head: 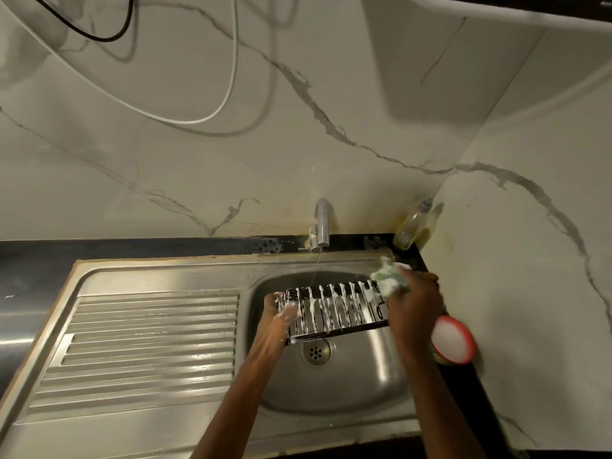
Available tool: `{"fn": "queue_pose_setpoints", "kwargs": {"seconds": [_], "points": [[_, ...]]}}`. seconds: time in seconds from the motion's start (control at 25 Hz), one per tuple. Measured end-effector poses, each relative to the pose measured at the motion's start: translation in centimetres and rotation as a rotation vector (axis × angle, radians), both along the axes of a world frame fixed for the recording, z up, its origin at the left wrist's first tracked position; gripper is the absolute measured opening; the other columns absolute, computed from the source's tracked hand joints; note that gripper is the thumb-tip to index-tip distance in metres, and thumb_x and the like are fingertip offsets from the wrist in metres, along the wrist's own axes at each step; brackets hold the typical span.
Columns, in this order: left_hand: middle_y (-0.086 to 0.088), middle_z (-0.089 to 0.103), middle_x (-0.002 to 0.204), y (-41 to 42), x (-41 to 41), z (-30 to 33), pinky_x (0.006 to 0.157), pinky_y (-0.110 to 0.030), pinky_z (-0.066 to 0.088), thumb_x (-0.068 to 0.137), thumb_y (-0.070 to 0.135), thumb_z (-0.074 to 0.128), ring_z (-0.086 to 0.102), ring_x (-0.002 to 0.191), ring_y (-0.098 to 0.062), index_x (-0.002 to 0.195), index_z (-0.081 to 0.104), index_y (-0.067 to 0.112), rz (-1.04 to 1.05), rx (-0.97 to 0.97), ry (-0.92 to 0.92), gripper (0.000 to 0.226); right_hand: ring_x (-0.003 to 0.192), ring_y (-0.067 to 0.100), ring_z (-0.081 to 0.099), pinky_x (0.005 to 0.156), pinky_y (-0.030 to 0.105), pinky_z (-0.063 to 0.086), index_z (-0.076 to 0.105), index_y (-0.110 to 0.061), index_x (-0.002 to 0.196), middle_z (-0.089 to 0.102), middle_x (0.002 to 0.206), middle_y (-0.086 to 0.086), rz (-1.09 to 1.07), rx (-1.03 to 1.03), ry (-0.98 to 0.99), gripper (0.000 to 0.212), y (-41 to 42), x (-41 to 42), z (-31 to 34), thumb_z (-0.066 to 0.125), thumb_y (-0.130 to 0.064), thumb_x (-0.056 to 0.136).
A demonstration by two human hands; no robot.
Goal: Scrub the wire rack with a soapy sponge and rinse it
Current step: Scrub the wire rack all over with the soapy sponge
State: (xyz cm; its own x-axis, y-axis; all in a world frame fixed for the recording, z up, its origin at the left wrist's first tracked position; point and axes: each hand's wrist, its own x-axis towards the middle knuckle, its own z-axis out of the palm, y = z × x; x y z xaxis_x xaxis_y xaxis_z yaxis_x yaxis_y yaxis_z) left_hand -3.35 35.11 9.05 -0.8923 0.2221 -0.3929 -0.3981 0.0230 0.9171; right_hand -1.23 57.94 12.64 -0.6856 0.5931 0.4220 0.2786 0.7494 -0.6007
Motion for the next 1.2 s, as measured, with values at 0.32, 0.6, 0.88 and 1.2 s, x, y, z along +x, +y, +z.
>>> {"fn": "queue_pose_setpoints", "kwargs": {"seconds": [0.32,0.6,0.88,1.2], "points": [[0.003,0.058,0.123,0.5,-1.0,-0.8,0.085,-0.036,0.044,0.074,0.065,0.055,0.056,0.106,-0.008,0.126,0.047,0.021,0.043,0.049,-0.031,0.068,0.096,0.015,0.066,0.08,0.024,0.057,0.073,-0.009,0.113,0.071,0.109,0.003,0.436,0.172,0.094,0.037,-11.0,4.3,-0.1,0.059,0.004,0.082],[-0.023,0.05,0.148,-2.0,-1.0,-2.0,0.11,-0.067,0.041,0.078,0.066,0.053,0.053,0.132,-0.041,0.141,0.043,0.03,0.116,0.026,-0.067,0.073,0.091,0.038,0.069,0.076,0.028,0.043,0.072,0.001,0.11,0.072,0.1,0.021,-0.118,-0.004,-0.011,0.043,2.1,2.3,-0.3,0.068,0.016,0.07],[-0.019,0.062,0.137,-1.5,-2.7,-1.8,0.108,-0.066,0.044,0.085,0.05,0.054,0.062,0.123,-0.037,0.139,0.046,0.022,0.109,0.049,-0.048,0.062,0.089,0.019,0.069,0.068,0.025,0.054,0.071,-0.009,0.114,0.072,0.106,0.006,0.258,-0.049,0.037,0.045,-4.4,3.0,-1.2,0.072,0.009,0.073],[-0.04,0.055,0.132,-1.8,-3.4,-1.3,0.103,-0.076,0.034,0.103,0.037,0.051,0.049,0.124,-0.063,0.141,0.05,0.011,0.192,0.163,-0.148,0.046,0.086,0.022,0.065,0.065,0.029,0.047,0.068,-0.019,0.106,0.07,0.103,0.011,0.155,-0.903,-0.179,0.018,5.4,-1.3,-0.2,0.06,-0.011,0.091]]}}
